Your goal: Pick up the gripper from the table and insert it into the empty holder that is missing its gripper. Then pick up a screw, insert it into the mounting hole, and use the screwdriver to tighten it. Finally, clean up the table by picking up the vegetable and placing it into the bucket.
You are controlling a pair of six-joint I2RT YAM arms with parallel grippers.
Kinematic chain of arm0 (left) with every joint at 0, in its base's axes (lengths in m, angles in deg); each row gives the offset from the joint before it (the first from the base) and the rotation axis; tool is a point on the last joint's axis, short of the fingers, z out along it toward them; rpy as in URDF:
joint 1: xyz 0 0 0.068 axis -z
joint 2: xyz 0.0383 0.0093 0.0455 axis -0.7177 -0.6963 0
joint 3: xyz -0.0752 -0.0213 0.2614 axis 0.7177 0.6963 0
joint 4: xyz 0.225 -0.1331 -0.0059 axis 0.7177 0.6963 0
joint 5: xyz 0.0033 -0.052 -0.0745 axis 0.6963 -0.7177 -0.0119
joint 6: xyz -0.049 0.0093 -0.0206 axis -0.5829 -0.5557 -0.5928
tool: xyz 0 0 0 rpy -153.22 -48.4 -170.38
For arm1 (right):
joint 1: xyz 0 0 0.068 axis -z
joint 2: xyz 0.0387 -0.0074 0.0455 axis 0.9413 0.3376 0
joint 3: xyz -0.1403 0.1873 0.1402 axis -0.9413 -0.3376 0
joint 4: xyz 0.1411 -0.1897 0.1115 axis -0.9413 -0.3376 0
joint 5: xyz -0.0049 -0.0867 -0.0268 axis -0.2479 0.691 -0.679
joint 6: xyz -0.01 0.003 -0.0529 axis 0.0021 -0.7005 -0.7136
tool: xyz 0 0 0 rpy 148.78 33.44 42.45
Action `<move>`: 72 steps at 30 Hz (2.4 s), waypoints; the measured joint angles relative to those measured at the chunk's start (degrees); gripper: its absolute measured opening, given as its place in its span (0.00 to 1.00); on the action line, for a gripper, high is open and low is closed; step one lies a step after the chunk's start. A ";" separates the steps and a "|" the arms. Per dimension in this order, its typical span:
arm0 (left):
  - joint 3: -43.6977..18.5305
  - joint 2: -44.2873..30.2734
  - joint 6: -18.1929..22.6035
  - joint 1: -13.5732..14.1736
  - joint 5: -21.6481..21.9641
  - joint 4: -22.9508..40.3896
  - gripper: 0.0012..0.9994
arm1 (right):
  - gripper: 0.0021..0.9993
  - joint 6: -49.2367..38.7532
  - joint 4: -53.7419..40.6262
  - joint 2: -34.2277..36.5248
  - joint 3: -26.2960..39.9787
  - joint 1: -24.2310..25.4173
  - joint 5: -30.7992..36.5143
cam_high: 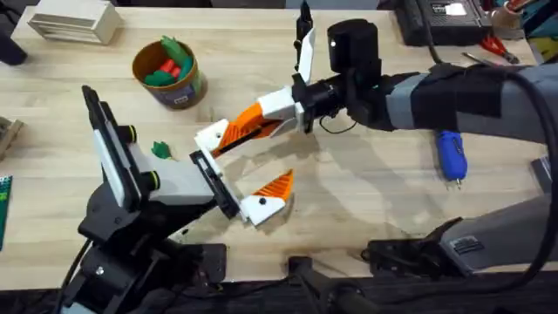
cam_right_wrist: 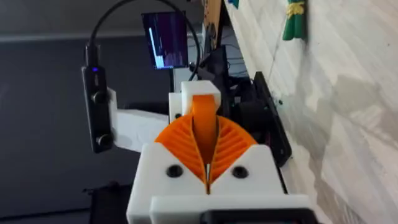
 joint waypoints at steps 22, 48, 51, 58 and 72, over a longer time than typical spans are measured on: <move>0.00 0.00 0.28 -0.74 3.26 0.00 0.99 | 0.07 -0.01 3.85 0.39 0.94 -1.99 5.60; 0.00 0.05 1.77 0.13 -1.72 -0.09 0.99 | 0.88 -8.26 0.67 0.92 5.21 1.53 18.99; 0.00 0.05 1.78 0.13 -1.77 -0.09 0.99 | 0.88 -14.71 -10.43 0.92 11.17 1.73 22.63; 0.00 0.05 1.77 0.13 -1.79 -0.09 0.99 | 0.89 -44.90 -54.39 0.90 29.63 1.29 51.48; 0.00 0.06 1.77 0.13 -1.79 -0.09 0.99 | 0.70 -59.23 -60.43 6.07 29.73 -2.65 72.35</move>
